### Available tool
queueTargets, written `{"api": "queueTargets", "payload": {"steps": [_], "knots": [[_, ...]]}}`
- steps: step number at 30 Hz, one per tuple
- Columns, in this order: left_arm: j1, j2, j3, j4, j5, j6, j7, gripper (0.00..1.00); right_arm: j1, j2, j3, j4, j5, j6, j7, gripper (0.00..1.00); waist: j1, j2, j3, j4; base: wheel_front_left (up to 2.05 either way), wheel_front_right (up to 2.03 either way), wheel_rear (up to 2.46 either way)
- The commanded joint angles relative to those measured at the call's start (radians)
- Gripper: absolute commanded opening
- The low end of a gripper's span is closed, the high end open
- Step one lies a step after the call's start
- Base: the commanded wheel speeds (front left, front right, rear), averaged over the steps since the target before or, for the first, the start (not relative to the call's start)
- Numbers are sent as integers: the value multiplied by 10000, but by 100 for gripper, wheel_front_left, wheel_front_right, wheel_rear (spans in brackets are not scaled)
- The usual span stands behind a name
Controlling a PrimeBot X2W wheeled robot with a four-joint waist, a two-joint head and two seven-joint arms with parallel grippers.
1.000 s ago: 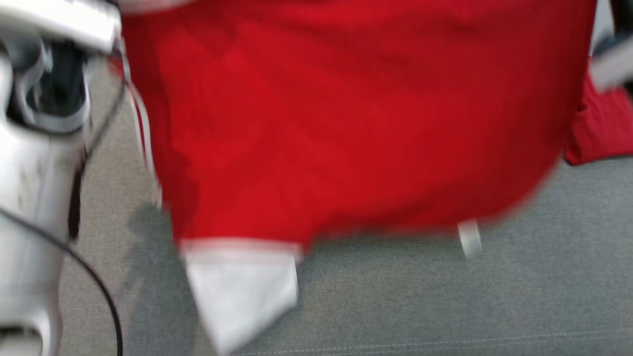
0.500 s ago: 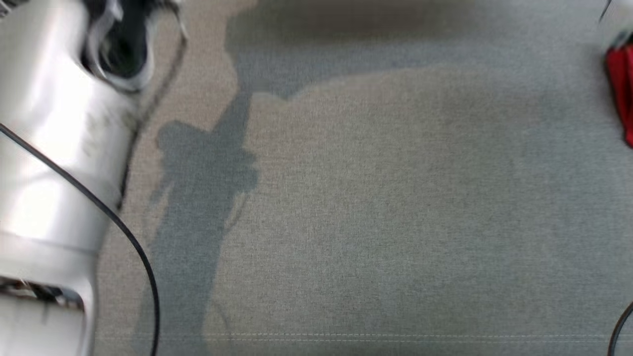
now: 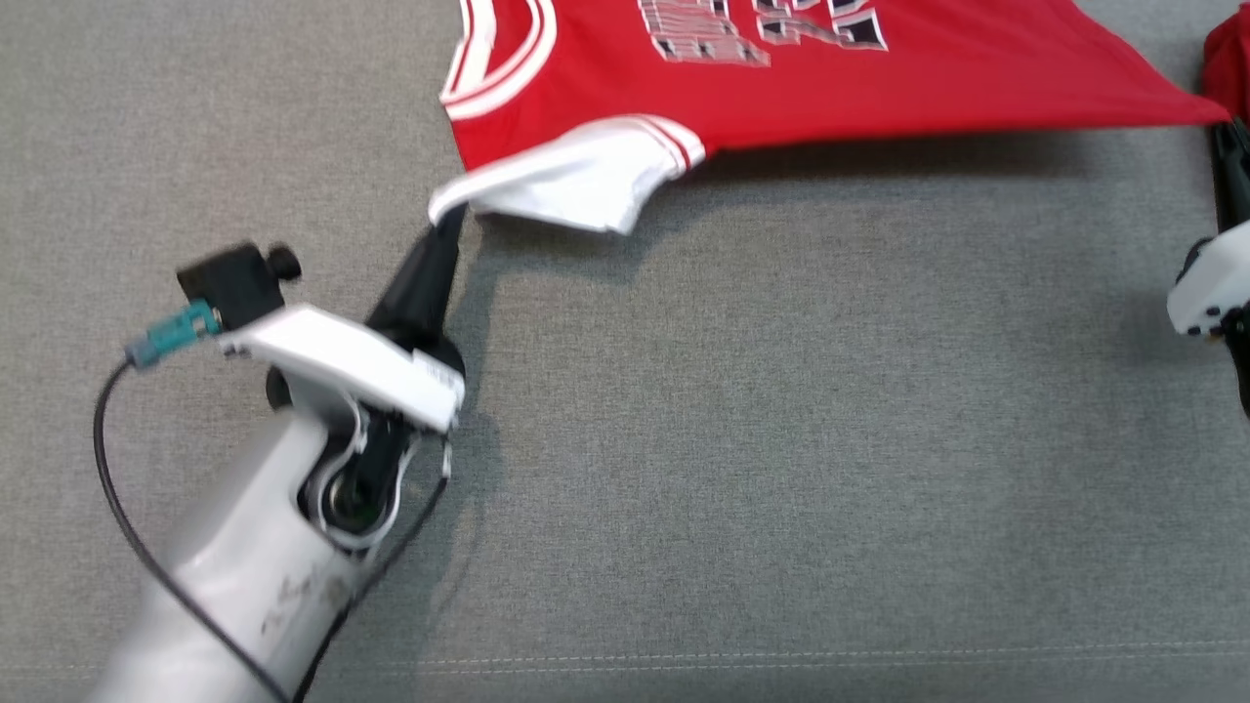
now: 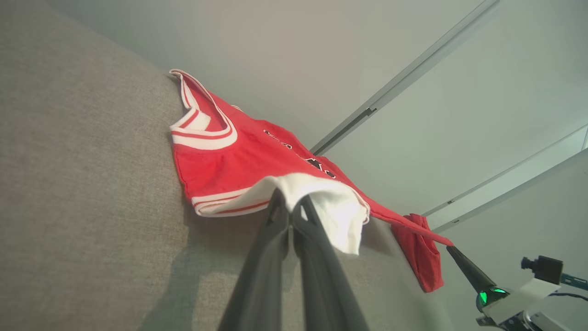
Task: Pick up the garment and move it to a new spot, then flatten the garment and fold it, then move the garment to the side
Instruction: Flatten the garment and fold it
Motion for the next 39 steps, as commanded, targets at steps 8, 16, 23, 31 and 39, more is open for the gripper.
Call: {"api": "queueTargets", "payload": {"steps": [8,16,23,31,39], "knots": [[2427,1236,-90,-2018,496,98,-415,0,2589,-5,-915,-1438,-446,-4,-144,0,-1,0,-886,174,0,0,0],[3963,1608,-472,-3365,1102,954,-472,0,3772,25,-718,-1447,-327,-4,-144,0,-1,0,-1461,185,0,0,0],[4912,1828,-730,-3947,1308,1652,-456,0,4744,-79,51,-1608,17,-4,-144,0,-1,0,-1756,144,0,0,0],[5519,2319,-1027,-4295,1370,2322,84,0,5316,-328,471,-1687,174,-4,-145,0,-1,0,-1956,70,0,0,0],[5597,2362,-1379,-3764,1538,3029,637,0,5469,-275,524,-1464,-455,-4,-145,0,-1,0,-2024,50,0,0,0]]}}
